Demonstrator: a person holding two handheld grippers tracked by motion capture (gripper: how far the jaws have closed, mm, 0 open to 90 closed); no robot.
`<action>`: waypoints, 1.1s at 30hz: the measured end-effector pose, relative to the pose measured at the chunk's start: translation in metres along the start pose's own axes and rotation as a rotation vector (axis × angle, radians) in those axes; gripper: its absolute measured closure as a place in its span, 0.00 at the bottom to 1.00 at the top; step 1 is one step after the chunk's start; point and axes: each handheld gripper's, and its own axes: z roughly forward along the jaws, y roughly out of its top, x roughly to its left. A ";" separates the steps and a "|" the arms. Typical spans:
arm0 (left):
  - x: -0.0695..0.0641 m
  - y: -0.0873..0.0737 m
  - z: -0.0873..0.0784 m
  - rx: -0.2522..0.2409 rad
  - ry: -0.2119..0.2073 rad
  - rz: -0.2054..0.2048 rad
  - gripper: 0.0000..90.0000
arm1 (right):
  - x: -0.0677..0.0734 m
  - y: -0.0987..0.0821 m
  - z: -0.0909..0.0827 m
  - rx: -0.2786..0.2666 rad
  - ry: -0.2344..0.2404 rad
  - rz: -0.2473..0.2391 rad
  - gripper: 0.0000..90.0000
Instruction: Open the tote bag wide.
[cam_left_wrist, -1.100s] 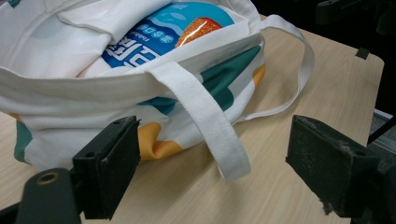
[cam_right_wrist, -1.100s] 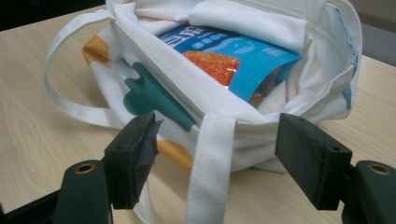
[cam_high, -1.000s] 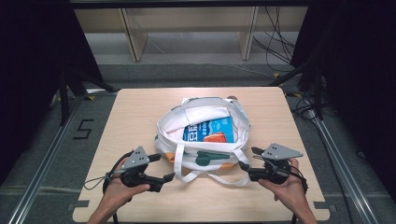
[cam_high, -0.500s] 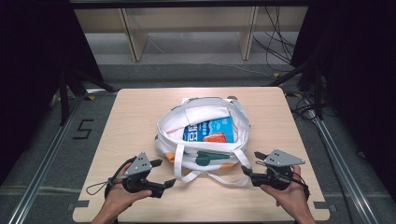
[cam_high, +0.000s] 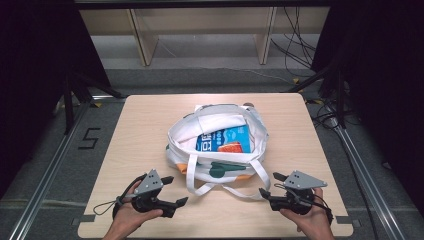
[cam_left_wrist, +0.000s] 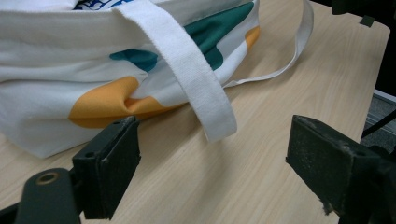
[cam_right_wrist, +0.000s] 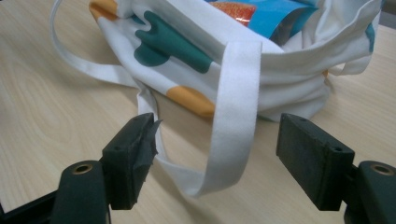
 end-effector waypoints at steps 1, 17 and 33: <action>0.002 0.000 -0.002 0.023 0.007 0.033 0.18 | 0.000 -0.002 -0.001 0.002 -0.014 0.001 0.33; -0.007 -0.022 -0.001 0.013 0.008 -0.004 0.18 | 0.009 -0.019 -0.004 0.040 0.009 0.031 0.30; -0.013 -0.039 -0.003 0.015 0.020 -0.022 0.18 | 0.012 -0.037 -0.004 0.069 0.020 0.017 0.30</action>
